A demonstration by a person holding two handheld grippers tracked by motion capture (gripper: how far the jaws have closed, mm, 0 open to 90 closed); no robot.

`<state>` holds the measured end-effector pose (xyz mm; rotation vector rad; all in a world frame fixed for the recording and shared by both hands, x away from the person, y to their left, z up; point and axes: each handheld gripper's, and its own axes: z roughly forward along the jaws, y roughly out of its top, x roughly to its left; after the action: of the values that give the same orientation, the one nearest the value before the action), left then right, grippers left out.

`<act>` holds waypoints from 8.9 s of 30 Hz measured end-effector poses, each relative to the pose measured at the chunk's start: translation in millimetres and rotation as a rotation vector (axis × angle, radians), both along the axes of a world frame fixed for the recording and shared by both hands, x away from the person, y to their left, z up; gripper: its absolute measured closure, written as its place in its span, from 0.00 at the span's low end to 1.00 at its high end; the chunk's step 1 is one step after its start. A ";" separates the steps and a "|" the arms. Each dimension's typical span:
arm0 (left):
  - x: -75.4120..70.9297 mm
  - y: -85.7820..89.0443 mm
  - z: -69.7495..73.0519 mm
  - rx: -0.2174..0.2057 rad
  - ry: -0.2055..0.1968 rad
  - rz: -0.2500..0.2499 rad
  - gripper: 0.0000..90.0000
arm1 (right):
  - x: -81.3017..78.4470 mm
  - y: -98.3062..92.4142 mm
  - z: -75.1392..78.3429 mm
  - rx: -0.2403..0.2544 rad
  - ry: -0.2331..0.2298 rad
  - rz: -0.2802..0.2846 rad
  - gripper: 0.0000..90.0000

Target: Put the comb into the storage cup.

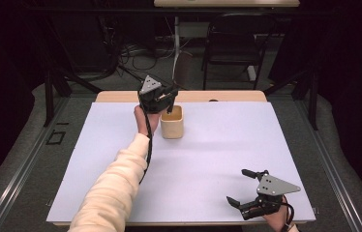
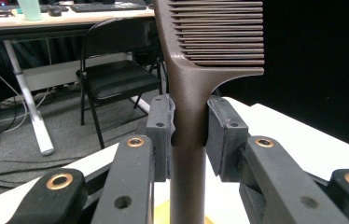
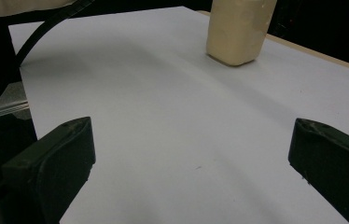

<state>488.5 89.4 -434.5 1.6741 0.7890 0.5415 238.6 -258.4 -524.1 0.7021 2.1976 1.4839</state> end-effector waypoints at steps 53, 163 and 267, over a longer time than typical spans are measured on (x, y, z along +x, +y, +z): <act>8.4 4.2 -36.8 0.020 0.066 -0.051 0.80 | -0.2 0.2 -0.2 0.005 -0.002 -0.001 0.00; 7.3 -3.9 -49.4 0.275 0.122 -0.149 0.77 | 0.1 0.3 -0.1 0.000 -0.001 0.002 0.00; -143.5 101.8 -44.2 0.392 0.233 -0.006 0.00 | 0.2 1.4 -0.7 -0.009 0.012 0.000 0.00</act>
<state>345.1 191.1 -478.7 2.1294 0.8854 0.5262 238.8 -257.0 -524.8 0.7097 2.2114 1.4731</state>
